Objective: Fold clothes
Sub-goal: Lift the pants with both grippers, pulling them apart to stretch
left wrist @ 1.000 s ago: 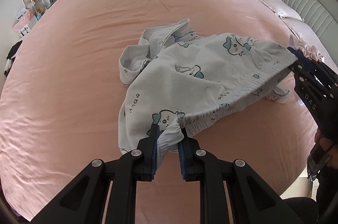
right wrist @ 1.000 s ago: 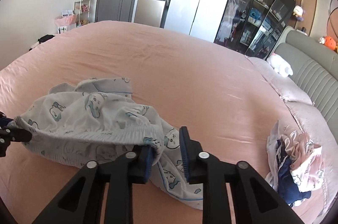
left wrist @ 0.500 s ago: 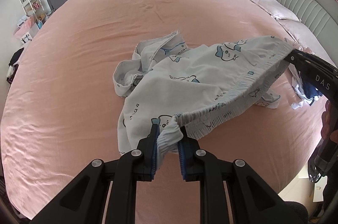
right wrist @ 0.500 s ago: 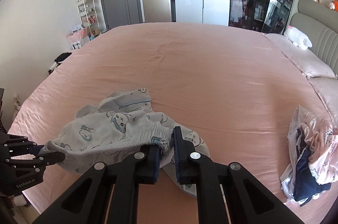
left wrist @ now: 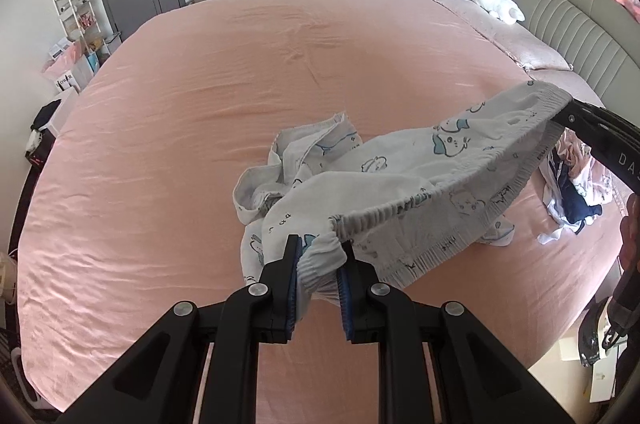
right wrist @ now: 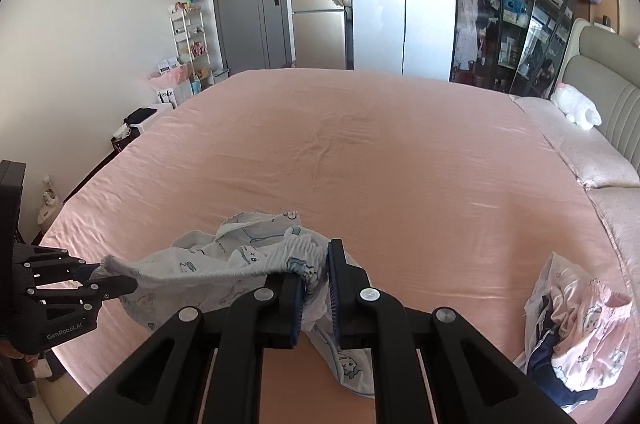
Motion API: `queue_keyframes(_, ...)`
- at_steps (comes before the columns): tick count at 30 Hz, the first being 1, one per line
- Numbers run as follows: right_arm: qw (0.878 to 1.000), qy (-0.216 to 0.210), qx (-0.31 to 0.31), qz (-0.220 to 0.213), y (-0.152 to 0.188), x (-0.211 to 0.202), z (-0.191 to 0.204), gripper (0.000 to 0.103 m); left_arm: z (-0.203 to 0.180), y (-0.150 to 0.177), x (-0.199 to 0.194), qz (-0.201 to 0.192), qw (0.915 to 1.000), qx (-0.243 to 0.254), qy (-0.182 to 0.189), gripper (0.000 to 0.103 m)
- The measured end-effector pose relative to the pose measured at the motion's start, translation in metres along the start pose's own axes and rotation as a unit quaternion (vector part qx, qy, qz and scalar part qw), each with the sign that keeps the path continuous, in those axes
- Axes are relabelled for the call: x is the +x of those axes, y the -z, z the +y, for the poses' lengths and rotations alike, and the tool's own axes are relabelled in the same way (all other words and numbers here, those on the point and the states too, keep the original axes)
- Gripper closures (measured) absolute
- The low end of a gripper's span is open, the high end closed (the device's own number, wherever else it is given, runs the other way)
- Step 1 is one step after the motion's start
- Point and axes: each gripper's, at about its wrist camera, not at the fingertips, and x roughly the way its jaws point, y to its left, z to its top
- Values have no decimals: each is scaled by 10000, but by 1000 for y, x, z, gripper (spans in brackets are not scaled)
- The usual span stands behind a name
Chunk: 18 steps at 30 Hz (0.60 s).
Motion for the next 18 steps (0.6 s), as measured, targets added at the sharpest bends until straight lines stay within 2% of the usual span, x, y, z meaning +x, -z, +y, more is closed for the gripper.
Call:
queue_keyframes(11,9984,-129,-258,-484,-37,-56,11,95,1,-24,-47,-540,9983,40,-222,88)
queue_keyframes(18,9979,-206,-269,-547,-55,-80,10,95,3,-41,-78,-848,9960,62,-266,89)
